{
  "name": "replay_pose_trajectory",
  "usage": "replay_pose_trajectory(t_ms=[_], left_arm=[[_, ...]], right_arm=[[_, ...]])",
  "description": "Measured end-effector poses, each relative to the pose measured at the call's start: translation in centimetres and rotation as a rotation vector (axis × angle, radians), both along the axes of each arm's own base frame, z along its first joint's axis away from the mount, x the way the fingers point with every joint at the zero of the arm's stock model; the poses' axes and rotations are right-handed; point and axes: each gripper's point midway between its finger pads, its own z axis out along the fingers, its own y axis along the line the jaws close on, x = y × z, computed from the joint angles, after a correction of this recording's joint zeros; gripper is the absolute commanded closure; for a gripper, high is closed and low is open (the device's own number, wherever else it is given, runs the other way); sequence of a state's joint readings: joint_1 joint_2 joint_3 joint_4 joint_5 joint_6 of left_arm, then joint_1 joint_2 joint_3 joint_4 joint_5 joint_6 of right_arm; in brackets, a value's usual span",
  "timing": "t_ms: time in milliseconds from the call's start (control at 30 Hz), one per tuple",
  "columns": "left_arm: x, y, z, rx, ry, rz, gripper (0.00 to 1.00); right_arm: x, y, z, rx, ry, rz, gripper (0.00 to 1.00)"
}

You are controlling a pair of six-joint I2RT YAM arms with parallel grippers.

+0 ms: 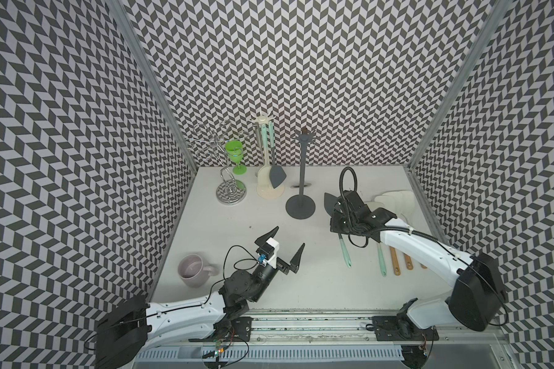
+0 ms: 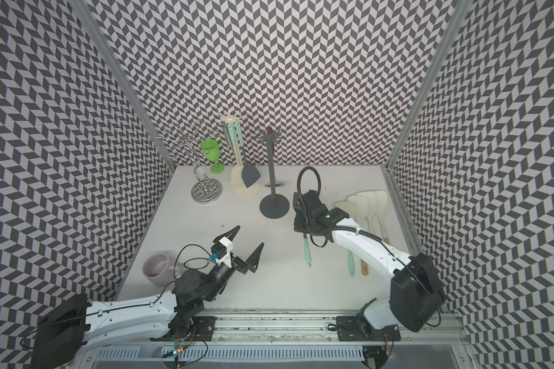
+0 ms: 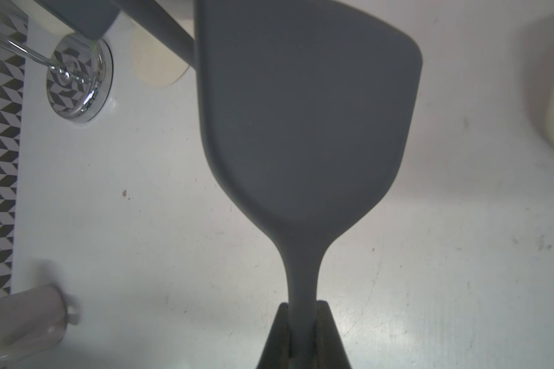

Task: Take the spatula off the kitchen utensil rack
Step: Place the spatula at the center of the board.

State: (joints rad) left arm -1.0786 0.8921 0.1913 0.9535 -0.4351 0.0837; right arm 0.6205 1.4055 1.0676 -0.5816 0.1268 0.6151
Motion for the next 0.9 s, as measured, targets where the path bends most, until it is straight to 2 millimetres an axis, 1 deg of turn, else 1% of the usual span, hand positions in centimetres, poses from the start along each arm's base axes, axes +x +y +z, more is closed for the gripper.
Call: replay_pose_trajectory(t_ms=[67,133,267,367,600,767,900], left_arm=[[0.9,0.2,-0.4,-0.014,0.035,-0.003,0.0],[1.6,0.3,-0.8,-0.025,0.069,-0.01,0.0],[2.3,0.1,-1.7,-0.036,0.122,-0.033,0.0],[2.3,-0.1,-2.1,-0.038,0.145,-0.053,0.0],[2.1,-0.4,-2.4,-0.043,0.164,-0.076,0.0],[2.0,-0.4,-2.4,-0.041,0.165,-0.08,0.0],[2.0,-0.4,-2.2,-0.046,0.162,-0.08,0.0]], right_arm=[[0.2,-1.2,0.0,-0.039,-0.073,-0.014,1.0],[0.2,-2.5,-0.6,-0.081,-0.127,-0.033,1.0],[0.2,-4.9,-2.8,-0.199,-0.197,-0.052,1.0],[0.1,-6.2,-4.1,-0.277,-0.223,-0.053,1.0],[1.1,-8.3,-5.2,-0.419,-0.271,-0.077,1.0],[1.5,-10.3,-6.9,-0.494,-0.251,-0.095,1.0],[1.9,-12.0,-7.9,-0.543,-0.22,-0.108,1.0]])
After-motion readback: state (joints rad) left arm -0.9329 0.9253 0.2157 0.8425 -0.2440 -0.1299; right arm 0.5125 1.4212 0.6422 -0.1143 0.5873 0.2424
